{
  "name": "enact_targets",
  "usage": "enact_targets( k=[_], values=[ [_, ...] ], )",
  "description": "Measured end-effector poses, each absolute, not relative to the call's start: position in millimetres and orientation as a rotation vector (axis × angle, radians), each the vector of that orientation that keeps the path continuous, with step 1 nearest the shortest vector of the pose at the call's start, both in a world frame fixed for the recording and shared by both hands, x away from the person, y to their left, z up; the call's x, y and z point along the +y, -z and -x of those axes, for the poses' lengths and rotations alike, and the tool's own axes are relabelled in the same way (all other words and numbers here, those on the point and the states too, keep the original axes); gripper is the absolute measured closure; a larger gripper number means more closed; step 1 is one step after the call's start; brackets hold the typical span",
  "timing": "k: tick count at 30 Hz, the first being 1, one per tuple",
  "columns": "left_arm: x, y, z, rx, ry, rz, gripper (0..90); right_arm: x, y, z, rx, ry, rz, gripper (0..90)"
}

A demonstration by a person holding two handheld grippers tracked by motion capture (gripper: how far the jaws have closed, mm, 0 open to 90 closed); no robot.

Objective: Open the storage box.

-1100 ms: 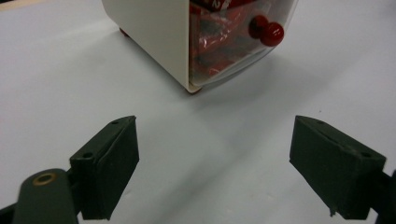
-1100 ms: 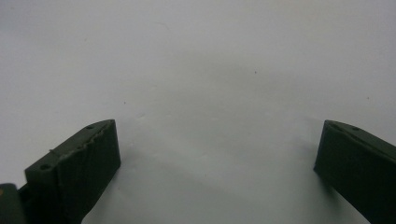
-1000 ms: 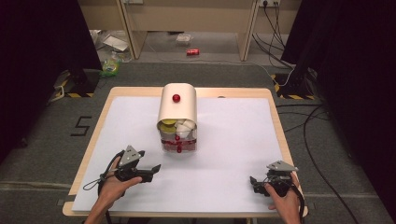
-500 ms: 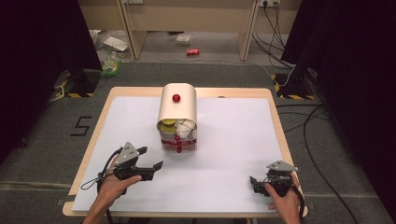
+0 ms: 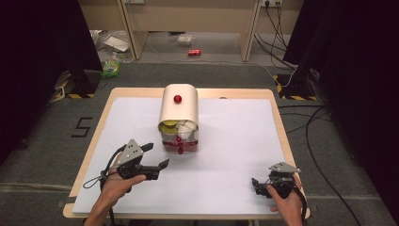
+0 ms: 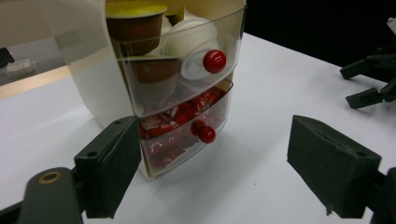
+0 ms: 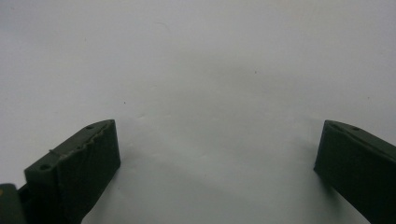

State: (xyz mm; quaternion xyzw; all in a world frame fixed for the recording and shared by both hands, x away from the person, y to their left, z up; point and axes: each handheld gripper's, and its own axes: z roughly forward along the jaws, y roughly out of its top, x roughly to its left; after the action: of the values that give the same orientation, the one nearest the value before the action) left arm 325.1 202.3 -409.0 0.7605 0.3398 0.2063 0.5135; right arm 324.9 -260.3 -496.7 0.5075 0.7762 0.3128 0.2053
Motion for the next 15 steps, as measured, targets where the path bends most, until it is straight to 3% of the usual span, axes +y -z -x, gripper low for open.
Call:
enact_targets(
  k=[15],
  values=[
    [187.5,388.1,-329.3,0.743,-0.519,-1.848,17.6,-260.3,496.7,-324.8,2.164,-0.872,-1.415,0.2]
  ],
)
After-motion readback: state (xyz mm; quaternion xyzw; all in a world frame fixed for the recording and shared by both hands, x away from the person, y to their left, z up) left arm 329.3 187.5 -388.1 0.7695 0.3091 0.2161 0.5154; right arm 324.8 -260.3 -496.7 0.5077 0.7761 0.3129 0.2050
